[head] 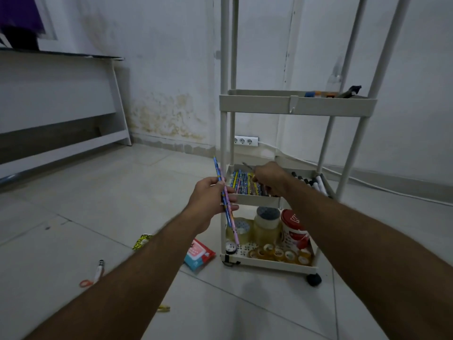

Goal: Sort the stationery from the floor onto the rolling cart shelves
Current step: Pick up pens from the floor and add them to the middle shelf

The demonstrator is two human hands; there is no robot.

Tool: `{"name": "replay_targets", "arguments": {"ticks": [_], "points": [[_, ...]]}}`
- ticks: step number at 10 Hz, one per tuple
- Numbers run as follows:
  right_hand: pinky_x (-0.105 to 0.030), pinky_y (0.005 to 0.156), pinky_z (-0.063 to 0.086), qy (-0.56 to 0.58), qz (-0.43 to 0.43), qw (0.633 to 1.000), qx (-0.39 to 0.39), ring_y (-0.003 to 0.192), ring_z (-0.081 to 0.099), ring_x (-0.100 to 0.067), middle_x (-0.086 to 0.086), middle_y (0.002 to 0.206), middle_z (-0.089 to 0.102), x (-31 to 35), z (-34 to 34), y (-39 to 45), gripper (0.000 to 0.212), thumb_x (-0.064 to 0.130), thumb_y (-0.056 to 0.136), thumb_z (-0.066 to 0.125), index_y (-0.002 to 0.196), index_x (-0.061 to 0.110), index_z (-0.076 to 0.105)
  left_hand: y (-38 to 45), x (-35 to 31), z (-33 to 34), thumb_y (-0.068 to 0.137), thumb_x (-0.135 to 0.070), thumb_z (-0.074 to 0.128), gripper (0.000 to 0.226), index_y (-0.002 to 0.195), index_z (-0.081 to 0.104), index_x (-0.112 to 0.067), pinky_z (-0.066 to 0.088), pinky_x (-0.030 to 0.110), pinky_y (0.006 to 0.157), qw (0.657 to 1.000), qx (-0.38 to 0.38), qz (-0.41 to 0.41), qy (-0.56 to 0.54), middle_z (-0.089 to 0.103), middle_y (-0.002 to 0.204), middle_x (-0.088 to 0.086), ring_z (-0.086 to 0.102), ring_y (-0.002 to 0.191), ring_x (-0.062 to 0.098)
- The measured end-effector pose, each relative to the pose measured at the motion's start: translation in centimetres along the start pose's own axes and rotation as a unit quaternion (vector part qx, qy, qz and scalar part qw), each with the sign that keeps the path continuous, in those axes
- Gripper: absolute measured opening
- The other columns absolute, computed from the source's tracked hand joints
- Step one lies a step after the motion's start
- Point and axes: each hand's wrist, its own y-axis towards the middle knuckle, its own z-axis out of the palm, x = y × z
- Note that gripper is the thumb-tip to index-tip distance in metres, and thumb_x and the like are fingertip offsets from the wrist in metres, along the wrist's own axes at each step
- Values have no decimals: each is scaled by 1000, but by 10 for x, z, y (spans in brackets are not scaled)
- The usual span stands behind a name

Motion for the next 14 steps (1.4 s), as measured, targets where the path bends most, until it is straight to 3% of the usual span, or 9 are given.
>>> {"name": "replay_targets", "arguments": {"ticks": [3, 4, 5, 6, 7, 9, 11, 12, 14], "points": [[-24, 58, 40, -121, -35, 992, -12, 65, 45, -13, -1, 77, 48, 4, 23, 28, 28, 12, 94, 57, 70, 17, 43, 3, 14, -1, 108, -12, 43, 25, 125, 52, 3, 62, 40, 61, 999, 34, 15, 17, 66, 87, 16, 67, 60, 20], [-36, 74, 49, -189, -67, 976, -85, 92, 60, -27, -10, 97, 56, 2, 20, 27, 13, 14, 95, 60, 91, 5, 52, 1, 22, -5, 107, -13, 45, 28, 130, 50, 4, 61, 39, 62, 998, 49, 22, 22, 69, 86, 15, 70, 66, 22], [-36, 69, 55, -137, -91, 982, -92, 88, 66, -26, -14, 104, 70, -4, 4, 17, 22, 16, 94, 64, 106, -2, 64, 0, 23, -3, 107, -11, 44, 24, 125, 52, 4, 63, 40, 67, 996, 76, 30, 21, 72, 87, 15, 73, 75, 27], [-26, 50, 43, -44, -120, 992, -13, 59, 53, -13, -6, 80, 70, -13, -12, -25, 26, 28, 98, 62, 93, 6, 73, 2, 19, 6, 107, -11, 44, 21, 120, 56, 2, 63, 37, 72, 996, 79, 43, 19, 74, 91, 15, 74, 81, 26], [-29, 62, 48, 4, -121, 990, 69, 70, 60, -15, -2, 88, 73, -30, -20, -74, 32, 44, 98, 58, 99, 16, 74, 6, 13, 17, 107, -12, 45, 20, 115, 60, 0, 62, 32, 70, 996, 66, 57, 28, 76, 89, 9, 73, 77, 21], [-39, 80, 60, 41, -141, 984, 103, 90, 73, -26, -2, 95, 77, -52, -8, -89, 25, 31, 101, 58, 109, 13, 73, 18, 7, 41, 106, -19, 51, 21, 109, 66, -5, 62, 34, 75, 996, 31, 61, 59, 78, 98, 7, 75, 84, 18], [-22, 53, 53, 167, -68, 973, 145, 71, 68, -18, -12, 97, 75, -34, -11, -75, 29, 22, 105, 52, 108, 1, 71, 23, -8, 48, 102, -21, 58, 20, 99, 71, -6, 61, 30, 64, 994, 39, 58, 82, 78, 100, 3, 74, 80, 17], [-29, 61, 54, 156, -43, 974, 161, 73, 65, -19, -7, 87, 73, -27, -16, -63, 29, 27, 102, 55, 106, 2, 71, 28, -12, 39, 99, -22, 63, 17, 102, 73, -8, 60, 32, 67, 988, 49, 56, 132, 77, 103, 7, 73, 83, 17], [-29, 50, 42, 167, -12, 986, 22, 58, 49, -16, -9, 73, 58, -12, -17, -8, 22, 25, 95, 68, 94, 3, 71, 28, -9, 12, 101, -21, 60, 18, 114, 67, -9, 58, 33, 68, 981, 35, 81, 173, 77, 98, 6, 72, 71, 15]]}}
